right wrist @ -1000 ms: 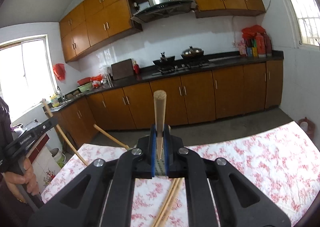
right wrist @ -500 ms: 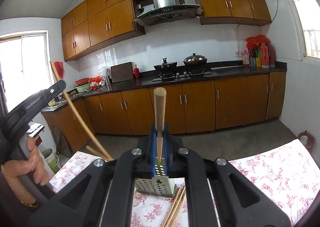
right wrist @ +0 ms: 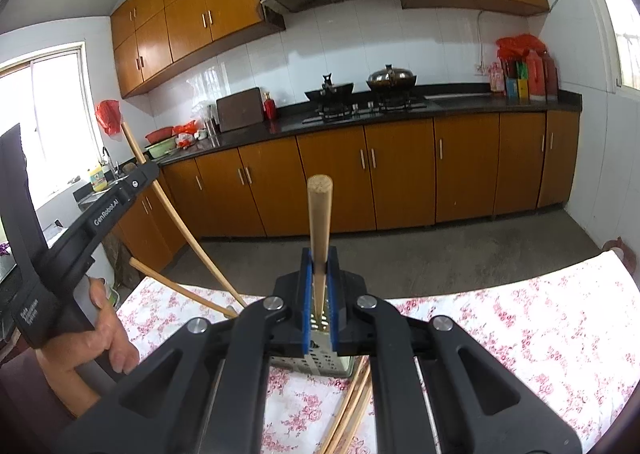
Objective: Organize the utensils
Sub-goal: 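Open both tools to drop the chopsticks into the holder, then move both tools back to the table while the right tool grasps a chopstick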
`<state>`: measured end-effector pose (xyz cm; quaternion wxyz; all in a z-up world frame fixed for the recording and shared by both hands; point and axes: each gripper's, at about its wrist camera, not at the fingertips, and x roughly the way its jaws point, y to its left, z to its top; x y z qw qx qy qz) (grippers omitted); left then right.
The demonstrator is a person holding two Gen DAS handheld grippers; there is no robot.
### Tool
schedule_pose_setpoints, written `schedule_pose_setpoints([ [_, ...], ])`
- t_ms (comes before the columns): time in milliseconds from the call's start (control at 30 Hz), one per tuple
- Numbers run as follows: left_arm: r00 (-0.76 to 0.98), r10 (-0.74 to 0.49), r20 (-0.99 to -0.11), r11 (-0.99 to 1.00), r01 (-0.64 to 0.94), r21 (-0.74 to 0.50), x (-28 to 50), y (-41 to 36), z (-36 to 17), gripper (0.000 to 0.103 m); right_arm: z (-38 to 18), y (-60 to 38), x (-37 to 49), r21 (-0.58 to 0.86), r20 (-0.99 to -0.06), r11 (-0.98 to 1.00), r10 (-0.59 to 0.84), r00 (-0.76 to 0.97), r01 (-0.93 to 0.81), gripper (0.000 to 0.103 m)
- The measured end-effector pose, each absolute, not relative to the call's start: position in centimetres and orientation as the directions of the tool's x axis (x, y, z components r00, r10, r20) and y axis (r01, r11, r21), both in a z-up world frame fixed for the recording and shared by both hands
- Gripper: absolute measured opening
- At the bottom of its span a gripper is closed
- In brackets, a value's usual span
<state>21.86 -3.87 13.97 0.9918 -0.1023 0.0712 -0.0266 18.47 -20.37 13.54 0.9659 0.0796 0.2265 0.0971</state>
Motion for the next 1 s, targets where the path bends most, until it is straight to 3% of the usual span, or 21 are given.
schedule_pose_setpoints([
  [333, 0.976, -0.085, -0.200, 0.976, 0.041, -0.214, 22.2, -3.2, 13.0, 0.009, 13.3, -19.4, 18.7, 0.184, -0.438, 0.975, 0.195, 0.878, -0.125, 0.012],
  [400, 0.974, -0.090, -0.207, 0.974, 0.043, -0.221, 21.8, -2.7, 13.2, 0.016, 13.5, -19.7, 18.4, 0.193, -0.437, 0.974, 0.192, 0.879, -0.117, 0.013],
  [467, 0.974, -0.092, -0.206, 0.971, 0.042, -0.234, 21.2, -2.1, 13.6, 0.034, 13.6, -20.0, 17.8, 0.197, -0.430, 0.974, 0.188, 0.883, -0.111, 0.018],
  [567, 0.976, -0.095, -0.198, 0.971, 0.047, -0.235, 19.9, -1.2, 14.2, 0.036, 14.2, -20.7, 16.1, 0.185, -0.400, 0.979, 0.159, 0.903, -0.090, 0.025],
  [733, 0.970, -0.086, -0.226, 0.973, 0.033, -0.229, 17.3, 1.2, 14.2, 0.037, 13.7, -22.8, 13.2, 0.180, -0.392, 0.983, 0.096, 0.915, -0.026, 0.028],
  [867, 0.956, -0.052, -0.288, 0.979, -0.008, -0.203, 15.5, 3.4, 12.3, 0.041, 11.0, -24.6, 11.2, 0.175, -0.432, 0.984, 0.043, 0.901, 0.037, 0.028],
  [1000, 0.927, -0.016, -0.375, 0.988, -0.043, -0.149, 14.6, 4.7, 8.7, 0.042, 5.2, -25.3, 11.3, 0.168, -0.557, 0.983, 0.028, 0.830, 0.079, 0.028],
])
